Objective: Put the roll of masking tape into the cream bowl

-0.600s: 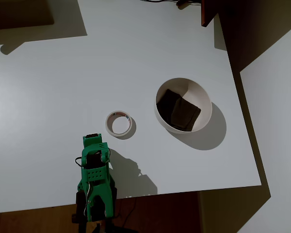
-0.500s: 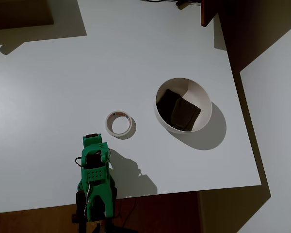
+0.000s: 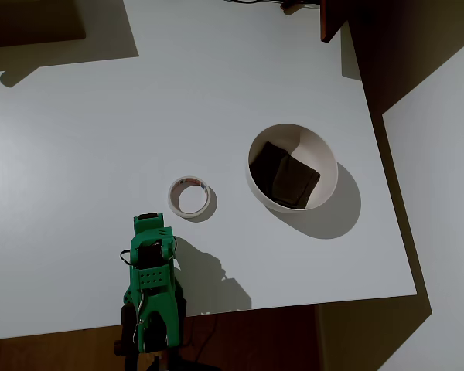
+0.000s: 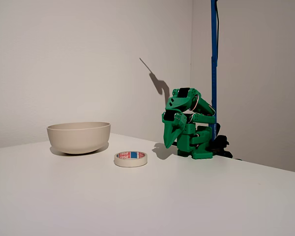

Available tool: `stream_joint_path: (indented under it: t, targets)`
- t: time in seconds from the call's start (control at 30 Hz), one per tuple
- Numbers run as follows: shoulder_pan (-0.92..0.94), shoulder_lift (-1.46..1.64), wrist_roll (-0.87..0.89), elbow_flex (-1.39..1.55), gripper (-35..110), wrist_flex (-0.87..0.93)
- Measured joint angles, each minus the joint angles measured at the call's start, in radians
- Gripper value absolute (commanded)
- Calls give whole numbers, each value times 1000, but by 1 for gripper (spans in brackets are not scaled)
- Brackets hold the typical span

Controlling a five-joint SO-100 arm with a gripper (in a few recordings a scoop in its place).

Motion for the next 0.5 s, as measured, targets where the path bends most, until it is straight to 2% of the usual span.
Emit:
stream_joint_path:
  t: [0.3, 0.5]
  targets:
    - [51, -25, -15, -48, -8, -6]
    - [187, -258, -12, -129, -8, -130]
